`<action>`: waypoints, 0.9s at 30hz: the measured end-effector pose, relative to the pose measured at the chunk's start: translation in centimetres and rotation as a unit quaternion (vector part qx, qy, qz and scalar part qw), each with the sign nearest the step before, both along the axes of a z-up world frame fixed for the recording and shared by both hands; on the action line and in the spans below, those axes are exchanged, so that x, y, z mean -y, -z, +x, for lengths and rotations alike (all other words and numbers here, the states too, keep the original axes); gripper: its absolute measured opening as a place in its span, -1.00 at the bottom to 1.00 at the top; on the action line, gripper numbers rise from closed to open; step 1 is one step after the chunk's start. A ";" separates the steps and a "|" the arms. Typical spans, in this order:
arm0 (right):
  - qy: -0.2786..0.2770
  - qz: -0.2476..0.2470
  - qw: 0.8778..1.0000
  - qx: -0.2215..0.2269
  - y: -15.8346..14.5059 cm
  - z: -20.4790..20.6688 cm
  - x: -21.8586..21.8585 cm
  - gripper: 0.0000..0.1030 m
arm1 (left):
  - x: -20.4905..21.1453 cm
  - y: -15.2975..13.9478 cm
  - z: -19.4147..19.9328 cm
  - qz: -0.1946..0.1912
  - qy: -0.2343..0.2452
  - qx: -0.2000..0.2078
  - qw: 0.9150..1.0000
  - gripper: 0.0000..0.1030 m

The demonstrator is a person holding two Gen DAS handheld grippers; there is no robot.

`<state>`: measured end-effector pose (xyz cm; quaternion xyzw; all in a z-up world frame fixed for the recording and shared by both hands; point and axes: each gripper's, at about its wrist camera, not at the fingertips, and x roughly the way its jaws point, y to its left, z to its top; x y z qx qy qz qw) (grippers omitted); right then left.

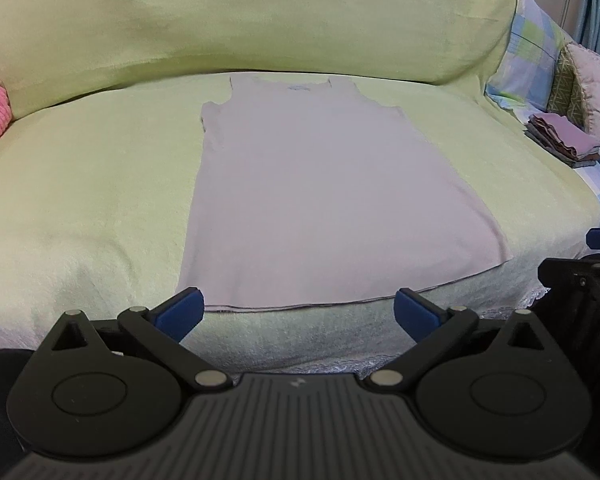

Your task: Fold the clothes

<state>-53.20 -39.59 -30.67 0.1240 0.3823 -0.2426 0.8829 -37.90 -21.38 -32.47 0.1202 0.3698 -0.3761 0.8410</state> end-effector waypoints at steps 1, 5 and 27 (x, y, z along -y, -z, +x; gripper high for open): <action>-0.002 0.001 1.000 0.001 0.0 0.1 0.0 0.98 | 0.0 0.0 0.0 0.000 0.000 0.001 1.000 0.98; -0.004 0.000 1.000 0.005 0.0 0.3 0.0 0.98 | 0.0 0.0 0.2 0.003 -0.001 0.003 1.000 0.98; 0.005 0.004 1.000 0.003 0.3 0.4 0.4 0.98 | 0.2 0.2 0.3 0.010 -0.002 0.009 1.000 0.98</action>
